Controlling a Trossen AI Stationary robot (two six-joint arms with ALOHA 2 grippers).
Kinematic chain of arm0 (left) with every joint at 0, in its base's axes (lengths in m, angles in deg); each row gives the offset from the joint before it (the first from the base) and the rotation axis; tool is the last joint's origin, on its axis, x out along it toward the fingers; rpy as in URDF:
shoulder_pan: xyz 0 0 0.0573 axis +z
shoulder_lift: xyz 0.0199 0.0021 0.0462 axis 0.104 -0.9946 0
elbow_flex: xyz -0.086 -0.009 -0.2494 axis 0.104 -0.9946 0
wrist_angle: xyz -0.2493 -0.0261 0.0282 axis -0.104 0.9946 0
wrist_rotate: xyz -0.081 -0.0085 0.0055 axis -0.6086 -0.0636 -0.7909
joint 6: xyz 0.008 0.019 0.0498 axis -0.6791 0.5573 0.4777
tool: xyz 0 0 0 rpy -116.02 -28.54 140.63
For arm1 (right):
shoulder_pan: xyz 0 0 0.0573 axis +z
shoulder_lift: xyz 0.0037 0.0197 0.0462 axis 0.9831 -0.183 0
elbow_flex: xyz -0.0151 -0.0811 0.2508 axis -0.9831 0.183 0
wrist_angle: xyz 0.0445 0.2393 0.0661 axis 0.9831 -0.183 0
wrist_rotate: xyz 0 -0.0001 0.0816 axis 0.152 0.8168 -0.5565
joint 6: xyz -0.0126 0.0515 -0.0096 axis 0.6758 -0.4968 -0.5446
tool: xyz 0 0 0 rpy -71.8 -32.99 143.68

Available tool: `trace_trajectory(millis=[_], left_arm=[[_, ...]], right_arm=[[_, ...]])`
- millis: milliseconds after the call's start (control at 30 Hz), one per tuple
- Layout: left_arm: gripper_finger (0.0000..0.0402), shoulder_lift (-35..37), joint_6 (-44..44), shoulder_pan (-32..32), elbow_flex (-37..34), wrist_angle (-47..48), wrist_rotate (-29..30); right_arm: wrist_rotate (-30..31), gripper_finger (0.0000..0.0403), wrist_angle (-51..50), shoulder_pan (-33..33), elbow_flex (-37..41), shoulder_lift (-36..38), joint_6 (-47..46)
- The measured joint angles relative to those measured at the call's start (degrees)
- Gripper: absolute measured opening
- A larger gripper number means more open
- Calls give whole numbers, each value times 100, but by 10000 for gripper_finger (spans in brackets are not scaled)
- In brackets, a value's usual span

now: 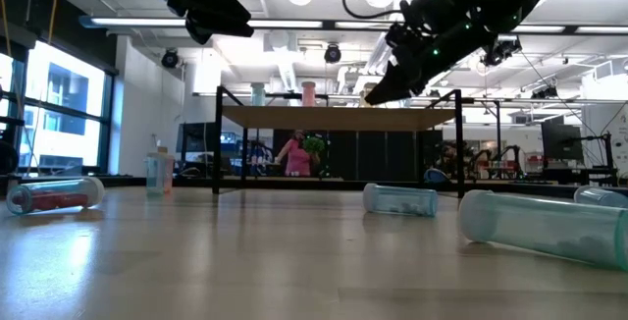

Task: Pick and place medicine bottles onto shelf by color
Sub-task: Align the yellow pill bottle with the yellow bottle on the shelf, then align the blue pill bottle with the blue bottle on the shelf

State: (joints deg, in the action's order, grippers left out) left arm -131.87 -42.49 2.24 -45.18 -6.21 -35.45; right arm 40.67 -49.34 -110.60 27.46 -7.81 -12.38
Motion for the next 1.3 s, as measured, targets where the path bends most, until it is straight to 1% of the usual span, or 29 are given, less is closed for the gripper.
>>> trace_trajectory(millis=[100, 767, 867, 1133, 1300], left_arm=[[163, 0, 0, 0, 0, 0, 0], [163, 0, -2, 0, 0, 30, 0], [163, 0, -3, 0, 0, 189, 81], [163, 0, -289, 0, 0, 979, 660], [163, 0, -621, -26, 0, 1362, 730]], right_arm=[[243, 167, 3, 1, 2, 0, 2], [278, 167, 175, -1, 2, 0, -45], [146, 167, 173, 2, 1, 1, -108], [78, 167, 129, 209, 2, 70, -197], [78, 167, 129, 395, 2, 310, -291]])
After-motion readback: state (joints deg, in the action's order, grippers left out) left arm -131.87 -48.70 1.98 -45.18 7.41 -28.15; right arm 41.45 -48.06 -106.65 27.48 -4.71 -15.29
